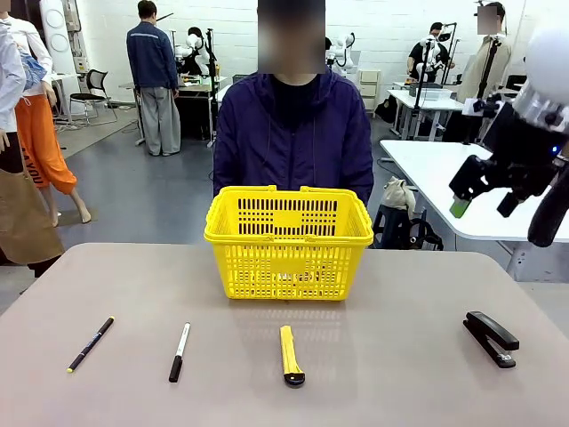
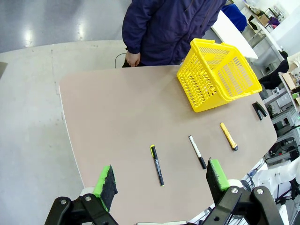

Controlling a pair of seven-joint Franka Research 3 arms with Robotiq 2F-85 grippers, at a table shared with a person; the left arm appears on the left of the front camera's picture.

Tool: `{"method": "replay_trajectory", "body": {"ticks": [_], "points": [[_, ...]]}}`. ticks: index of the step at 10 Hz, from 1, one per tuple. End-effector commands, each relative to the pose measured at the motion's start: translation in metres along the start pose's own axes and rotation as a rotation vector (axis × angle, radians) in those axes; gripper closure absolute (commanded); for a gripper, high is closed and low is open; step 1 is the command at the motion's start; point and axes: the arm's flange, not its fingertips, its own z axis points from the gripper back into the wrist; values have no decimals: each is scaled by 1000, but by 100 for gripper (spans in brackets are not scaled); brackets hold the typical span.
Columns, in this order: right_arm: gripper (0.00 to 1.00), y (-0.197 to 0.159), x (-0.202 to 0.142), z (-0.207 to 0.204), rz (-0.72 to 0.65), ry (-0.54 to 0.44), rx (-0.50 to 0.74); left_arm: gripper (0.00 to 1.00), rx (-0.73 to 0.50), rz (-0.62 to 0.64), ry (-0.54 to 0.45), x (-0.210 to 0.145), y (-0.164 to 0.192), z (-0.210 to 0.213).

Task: Place the items the person wants into the basket.
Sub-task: Pick up the item the person points to and place it in the Market Basket.

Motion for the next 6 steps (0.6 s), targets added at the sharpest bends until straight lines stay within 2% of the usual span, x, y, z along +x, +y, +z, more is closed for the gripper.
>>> {"method": "replay_trajectory", "body": {"ticks": [1, 2, 6], "points": [[0, -1, 4, 0, 30, 8, 36, 0, -15, -18, -10, -1, 2, 1], [0, 0, 0, 0, 0, 0, 0, 0, -15, -18, -10, -1, 2, 1], [0, 0, 0, 0, 0, 0, 0, 0, -15, -18, -10, -1, 2, 1]]}}
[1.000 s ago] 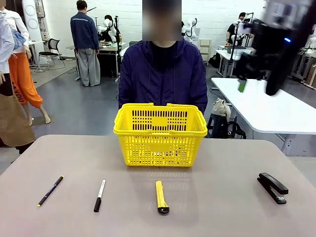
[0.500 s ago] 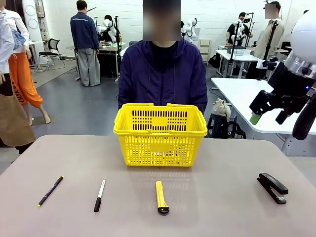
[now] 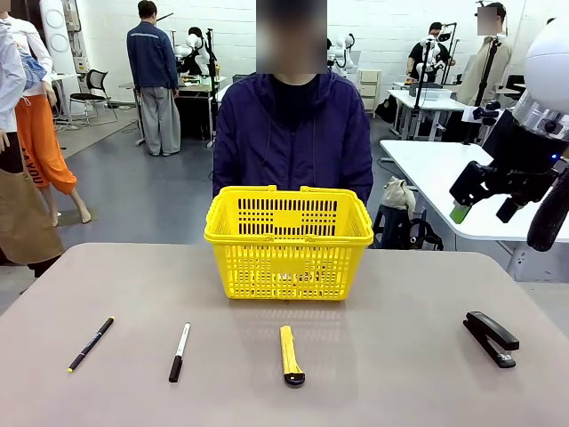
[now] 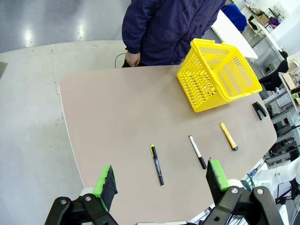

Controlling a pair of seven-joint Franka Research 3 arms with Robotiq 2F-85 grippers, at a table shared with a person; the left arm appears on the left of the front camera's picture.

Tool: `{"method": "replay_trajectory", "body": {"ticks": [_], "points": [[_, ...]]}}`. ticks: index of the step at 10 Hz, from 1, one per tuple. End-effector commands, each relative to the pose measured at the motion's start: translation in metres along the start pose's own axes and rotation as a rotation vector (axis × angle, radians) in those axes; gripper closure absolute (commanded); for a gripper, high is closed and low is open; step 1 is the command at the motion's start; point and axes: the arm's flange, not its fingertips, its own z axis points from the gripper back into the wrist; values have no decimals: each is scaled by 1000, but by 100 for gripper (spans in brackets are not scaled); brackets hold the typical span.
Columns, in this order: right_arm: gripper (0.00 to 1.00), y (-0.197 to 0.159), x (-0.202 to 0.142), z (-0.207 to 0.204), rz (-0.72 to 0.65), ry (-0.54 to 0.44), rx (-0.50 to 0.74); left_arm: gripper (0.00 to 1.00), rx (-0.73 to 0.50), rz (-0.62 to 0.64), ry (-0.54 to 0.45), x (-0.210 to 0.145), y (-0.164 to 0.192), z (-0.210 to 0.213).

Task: Place the items the person wants into the basket.
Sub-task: Pick up the item the person points to and place it in the Market Basket.

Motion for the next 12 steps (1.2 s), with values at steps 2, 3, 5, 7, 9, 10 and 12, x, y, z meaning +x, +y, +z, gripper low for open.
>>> {"method": "replay_trajectory", "body": {"ticks": [2, 3, 5, 7, 9, 10, 12], "points": [[0, 1, 0, 1, -6, -1, -1, 0, -15, -18, -10, -1, 2, 1], [0, 1, 0, 1, -6, -1, -1, 0, -15, -18, -10, -1, 2, 1], [0, 1, 0, 1, -6, -1, -1, 0, -15, -18, -10, -1, 2, 1], [0, 1, 0, 1, -6, -1, -1, 0, -15, -18, -10, -1, 2, 1], [0, 1, 0, 1, -6, -1, -1, 0, -15, -18, -10, -1, 2, 1], [0, 1, 0, 1, -6, -1, -1, 0, -15, -18, -10, -1, 2, 1], [0, 1, 0, 1, -6, -1, -1, 0, -15, -18, -10, -1, 2, 1]]}}
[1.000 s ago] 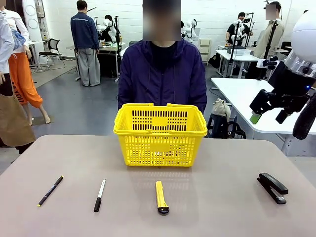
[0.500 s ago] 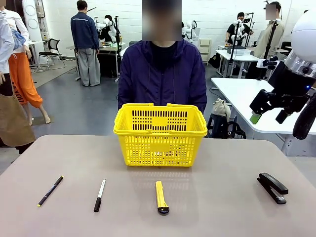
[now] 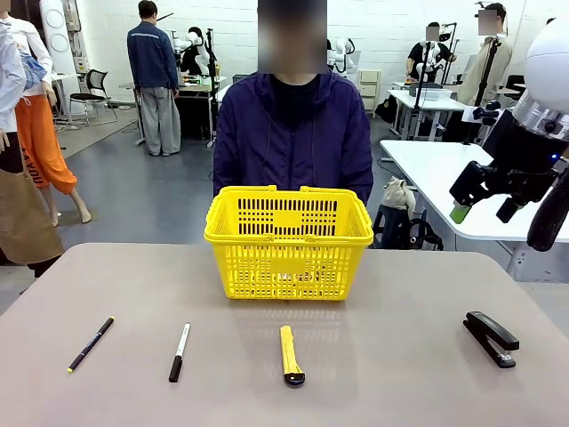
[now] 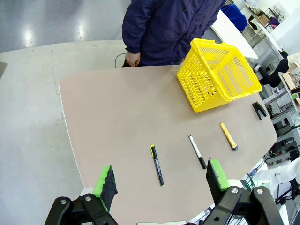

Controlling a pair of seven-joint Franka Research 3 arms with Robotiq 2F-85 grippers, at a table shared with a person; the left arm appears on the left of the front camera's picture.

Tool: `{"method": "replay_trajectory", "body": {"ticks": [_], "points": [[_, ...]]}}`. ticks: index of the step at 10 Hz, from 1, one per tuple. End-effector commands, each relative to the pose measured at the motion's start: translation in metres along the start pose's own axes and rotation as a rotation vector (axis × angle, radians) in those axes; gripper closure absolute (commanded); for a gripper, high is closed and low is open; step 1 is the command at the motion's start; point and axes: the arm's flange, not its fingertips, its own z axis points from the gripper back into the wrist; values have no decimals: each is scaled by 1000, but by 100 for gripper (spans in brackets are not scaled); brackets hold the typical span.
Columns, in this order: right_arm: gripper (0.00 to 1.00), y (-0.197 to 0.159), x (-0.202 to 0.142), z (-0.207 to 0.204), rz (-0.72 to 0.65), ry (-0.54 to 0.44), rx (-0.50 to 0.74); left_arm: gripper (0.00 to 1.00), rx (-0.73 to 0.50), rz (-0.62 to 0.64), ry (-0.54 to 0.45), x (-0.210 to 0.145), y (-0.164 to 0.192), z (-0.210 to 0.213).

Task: Place the items the person wants into the basket.
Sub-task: Pick up the item the person points to and place it in the Market Basket.

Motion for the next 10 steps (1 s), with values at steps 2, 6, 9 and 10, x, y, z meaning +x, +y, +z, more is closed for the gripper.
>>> {"method": "replay_trajectory", "body": {"ticks": [2, 6, 9, 10], "points": [[0, -30, -18, 10, 81, -28, 95, 0, -15, -18, -10, -1, 2, 1], [0, -141, -80, 63, 436, -201, 329, 0, -15, -18, -10, -1, 2, 1], [0, -193, -115, 67, 484, -323, 424, 0, -15, -18, -10, -1, 2, 1], [0, -202, -129, 65, 467, -369, 444, 0, -15, -18, -10, -1, 2, 1]]}}
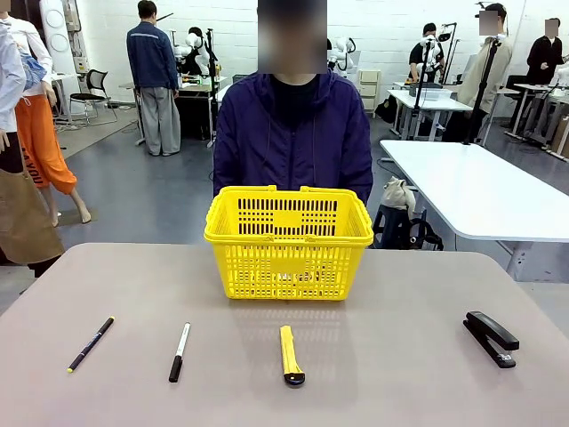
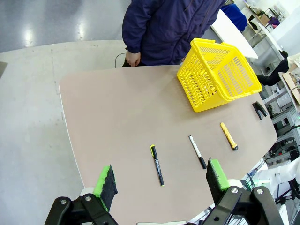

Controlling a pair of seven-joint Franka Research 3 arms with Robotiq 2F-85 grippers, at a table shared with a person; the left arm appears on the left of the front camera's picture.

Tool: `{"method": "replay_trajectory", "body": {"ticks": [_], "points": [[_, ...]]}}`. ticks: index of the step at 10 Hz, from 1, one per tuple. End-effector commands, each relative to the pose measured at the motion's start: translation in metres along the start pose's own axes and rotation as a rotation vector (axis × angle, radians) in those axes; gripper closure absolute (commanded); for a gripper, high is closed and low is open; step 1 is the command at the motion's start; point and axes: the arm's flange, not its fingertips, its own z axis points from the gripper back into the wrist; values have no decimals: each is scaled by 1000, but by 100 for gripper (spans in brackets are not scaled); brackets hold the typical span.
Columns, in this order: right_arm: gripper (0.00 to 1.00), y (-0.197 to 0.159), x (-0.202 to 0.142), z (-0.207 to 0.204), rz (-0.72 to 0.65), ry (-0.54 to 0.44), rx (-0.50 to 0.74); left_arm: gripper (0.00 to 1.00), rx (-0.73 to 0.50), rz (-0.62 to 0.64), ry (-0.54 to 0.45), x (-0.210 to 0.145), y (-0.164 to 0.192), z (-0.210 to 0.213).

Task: Place the items the person wants into the basket.
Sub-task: Pick up the item the person points to and place it in the Market Basket.

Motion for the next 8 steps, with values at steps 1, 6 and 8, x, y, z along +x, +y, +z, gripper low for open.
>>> {"method": "replay_trajectory", "body": {"ticks": [1, 6, 8], "points": [[0, -2, -17, -1, -23, -77, 46, 0, -15, -18, -12, -1, 2, 1], [0, -4, -25, 8, -54, -78, 34, 0, -15, -18, -12, -1, 2, 1], [0, -4, -25, 8, -54, -78, 34, 0, -15, -18, -12, -1, 2, 1]]}}
